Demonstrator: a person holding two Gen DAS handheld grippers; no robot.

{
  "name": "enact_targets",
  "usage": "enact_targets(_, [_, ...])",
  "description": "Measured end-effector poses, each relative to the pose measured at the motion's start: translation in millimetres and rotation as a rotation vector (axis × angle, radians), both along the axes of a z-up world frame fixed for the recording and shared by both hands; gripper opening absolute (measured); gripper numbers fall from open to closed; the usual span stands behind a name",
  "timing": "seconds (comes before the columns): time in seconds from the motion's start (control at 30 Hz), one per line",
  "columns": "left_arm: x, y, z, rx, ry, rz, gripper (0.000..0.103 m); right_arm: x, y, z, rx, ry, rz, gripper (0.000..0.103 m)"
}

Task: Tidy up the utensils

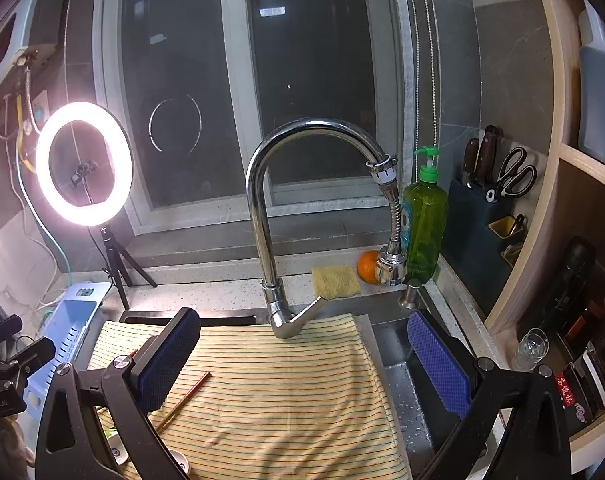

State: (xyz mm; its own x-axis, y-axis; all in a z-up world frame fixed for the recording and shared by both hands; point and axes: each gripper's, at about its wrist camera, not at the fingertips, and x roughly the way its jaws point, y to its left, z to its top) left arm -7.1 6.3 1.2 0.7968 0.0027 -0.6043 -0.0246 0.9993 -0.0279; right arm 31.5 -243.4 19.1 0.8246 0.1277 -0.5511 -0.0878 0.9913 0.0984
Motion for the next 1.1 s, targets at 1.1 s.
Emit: enact_targets(1.1, [0.5,-4.9,0.6,-0.007,0.001,-0.011,0.102,-2.4,4.4,-1.6,-0.014,-0.011,0.008,0.102])
